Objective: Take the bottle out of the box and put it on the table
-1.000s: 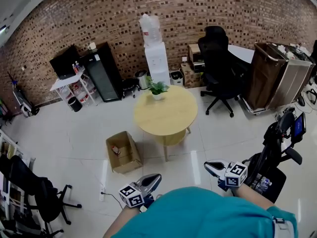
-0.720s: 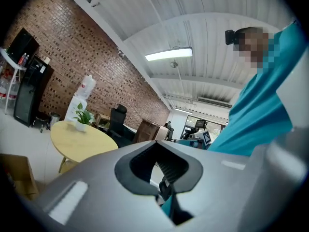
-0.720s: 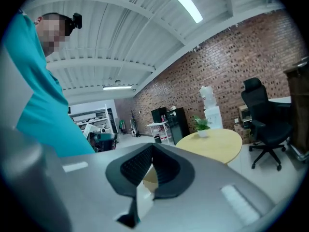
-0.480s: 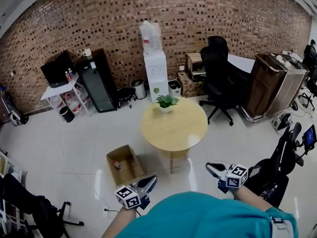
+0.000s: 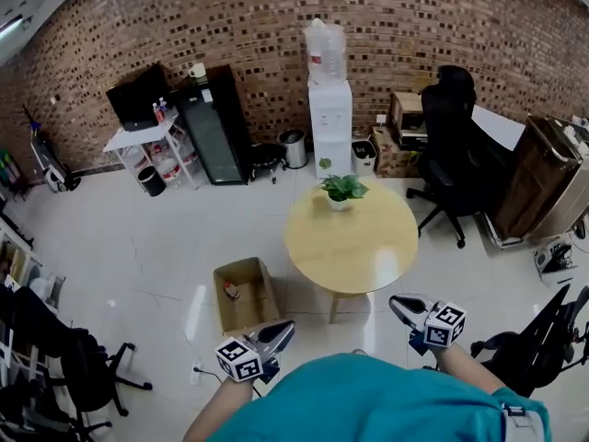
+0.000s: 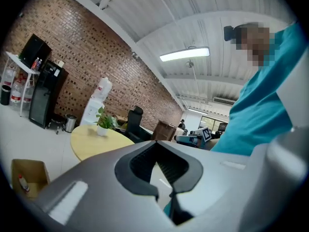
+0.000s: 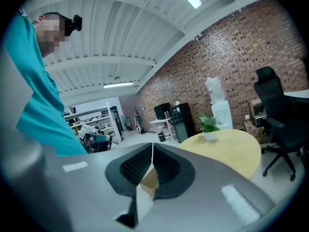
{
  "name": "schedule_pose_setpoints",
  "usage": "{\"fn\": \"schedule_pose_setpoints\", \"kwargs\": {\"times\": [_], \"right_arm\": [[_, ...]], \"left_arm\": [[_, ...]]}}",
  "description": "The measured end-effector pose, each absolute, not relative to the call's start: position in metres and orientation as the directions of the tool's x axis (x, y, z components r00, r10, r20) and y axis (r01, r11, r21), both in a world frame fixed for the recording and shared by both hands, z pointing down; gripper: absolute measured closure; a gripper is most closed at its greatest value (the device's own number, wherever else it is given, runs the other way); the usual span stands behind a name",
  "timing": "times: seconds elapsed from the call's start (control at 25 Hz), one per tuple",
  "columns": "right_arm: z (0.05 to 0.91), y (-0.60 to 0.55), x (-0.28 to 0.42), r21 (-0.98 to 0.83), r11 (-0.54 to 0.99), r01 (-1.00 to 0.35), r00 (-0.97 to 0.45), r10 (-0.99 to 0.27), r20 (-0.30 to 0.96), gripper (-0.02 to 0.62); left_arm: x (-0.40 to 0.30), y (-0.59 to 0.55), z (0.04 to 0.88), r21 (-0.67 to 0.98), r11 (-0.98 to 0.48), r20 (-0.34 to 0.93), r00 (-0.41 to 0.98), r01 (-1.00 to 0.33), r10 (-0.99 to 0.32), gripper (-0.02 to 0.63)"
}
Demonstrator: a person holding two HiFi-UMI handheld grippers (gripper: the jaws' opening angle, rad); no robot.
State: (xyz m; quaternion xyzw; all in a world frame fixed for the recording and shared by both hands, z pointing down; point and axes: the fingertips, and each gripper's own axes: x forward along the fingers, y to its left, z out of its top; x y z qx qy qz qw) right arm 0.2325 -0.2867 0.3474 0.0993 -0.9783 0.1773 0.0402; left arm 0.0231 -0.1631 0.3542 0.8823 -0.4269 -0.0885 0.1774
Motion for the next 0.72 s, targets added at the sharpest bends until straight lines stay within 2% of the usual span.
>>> {"fn": "schedule_pose_setpoints", "kwargs": {"times": [0.24, 0.44, 0.64, 0.72], "right_arm": [[0.392, -0.374, 0.230, -0.325, 0.945, -0.043, -0.995, -0.012, 0.097, 0.584], [0.415, -0.422, 0.187, -0.298, 0.951, 0.083, -0.991, 0.111, 0.079, 0.583], [0.504, -0.421, 0.143, -0.293, 0.941, 0.167, -0.981, 0.188, 0.046, 0.581], [0.496, -0.396, 0.118, -0.291, 0.938, 0.188, -0.976, 0.213, 0.055, 0.581]], "left_arm": [[0.040, -0.224, 0.386, 0.406, -0.431, 0.026, 0.481, -0.806, -0.876, 0.606], [0.020, -0.252, 0.408, 0.419, -0.340, 0.056, 0.398, -0.842, -0.916, 0.606], [-0.007, -0.235, 0.492, 0.381, -0.268, 0.047, 0.307, -0.885, -0.950, 0.606], [-0.029, -0.210, 0.484, 0.387, -0.249, 0.029, 0.282, -0.888, -0.959, 0.606]]}}
